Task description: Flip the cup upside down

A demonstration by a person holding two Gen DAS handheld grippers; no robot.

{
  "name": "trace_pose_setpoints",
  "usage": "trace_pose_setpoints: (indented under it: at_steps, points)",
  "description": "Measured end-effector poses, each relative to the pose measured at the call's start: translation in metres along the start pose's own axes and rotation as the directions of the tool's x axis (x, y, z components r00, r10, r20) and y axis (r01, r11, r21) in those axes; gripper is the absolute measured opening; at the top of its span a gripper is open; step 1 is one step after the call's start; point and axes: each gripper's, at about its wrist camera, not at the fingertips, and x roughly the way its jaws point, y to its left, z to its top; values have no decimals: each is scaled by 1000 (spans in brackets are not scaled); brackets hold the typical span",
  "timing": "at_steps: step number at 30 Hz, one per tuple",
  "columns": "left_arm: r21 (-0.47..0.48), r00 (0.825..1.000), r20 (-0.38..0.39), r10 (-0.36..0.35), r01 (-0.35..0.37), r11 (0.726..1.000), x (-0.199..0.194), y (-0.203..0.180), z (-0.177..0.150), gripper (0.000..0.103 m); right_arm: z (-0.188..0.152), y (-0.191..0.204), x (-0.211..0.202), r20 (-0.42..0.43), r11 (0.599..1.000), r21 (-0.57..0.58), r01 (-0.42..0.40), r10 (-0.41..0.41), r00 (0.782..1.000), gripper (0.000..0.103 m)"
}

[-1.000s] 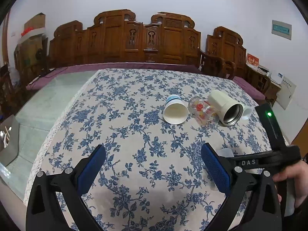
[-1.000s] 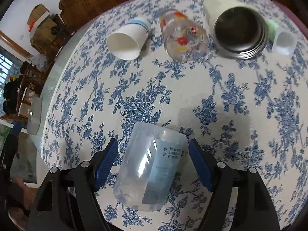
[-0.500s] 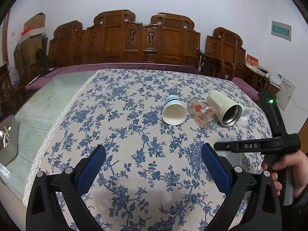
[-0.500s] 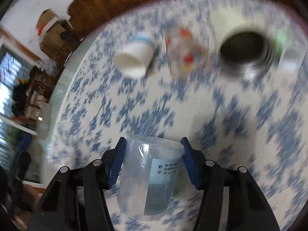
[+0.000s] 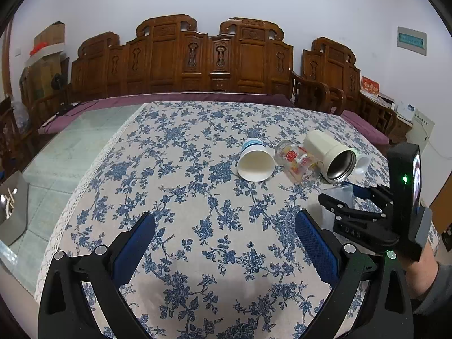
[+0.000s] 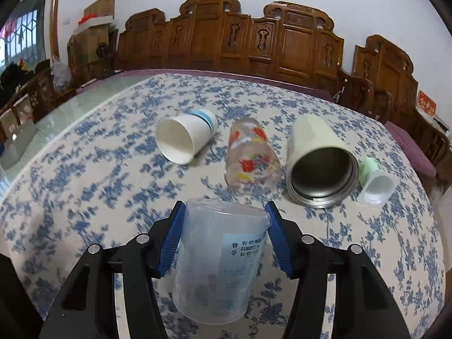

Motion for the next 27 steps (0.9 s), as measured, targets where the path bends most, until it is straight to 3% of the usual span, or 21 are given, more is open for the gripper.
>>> trace_pose_setpoints:
  at_steps: [8, 10, 12, 15, 18, 21, 24, 26, 27]
  points:
    - [4, 1000, 7, 2, -2, 1000, -2, 0, 0, 95, -17, 4, -12, -7, 1000, 6, -5, 5, 1000, 59]
    - [5, 1000, 7, 2, -3, 1000, -2, 0, 0, 95, -11, 1, -9, -52, 999, 28, -28, 29, 998, 59]
    - [7, 1000, 4, 4, -4, 1000, -1, 0, 0, 95, -6, -7, 11, -210, 989, 108, -103, 124, 970, 59]
    - [6, 1000, 7, 1, -1, 1000, -1, 0, 1, 95, -5, -11, 28, -336, 975, 161, -154, 201, 920, 59]
    - [5, 1000, 10, 1, -2, 1000, -2, 0, 1, 95, -1, -19, 35, -375, 967, 201, -157, 224, 900, 61]
    - [4, 1000, 11, 0, 0, 1000, -2, 0, 1, 95, 5, -28, 37, -397, 950, 259, -173, 268, 878, 76]
    - [5, 1000, 12, 0, 0, 1000, -3, 1, 1, 95, 14, -35, 41, -436, 941, 284, -186, 299, 849, 77]
    - [6, 1000, 12, -2, 2, 1000, -3, 1, 1, 95, 19, -39, 49, -488, 924, 326, -200, 346, 802, 77]
    - [7, 1000, 11, -2, 2, 1000, -3, 1, 1, 95, 21, -40, 52, -507, 925, 323, -198, 346, 789, 77]
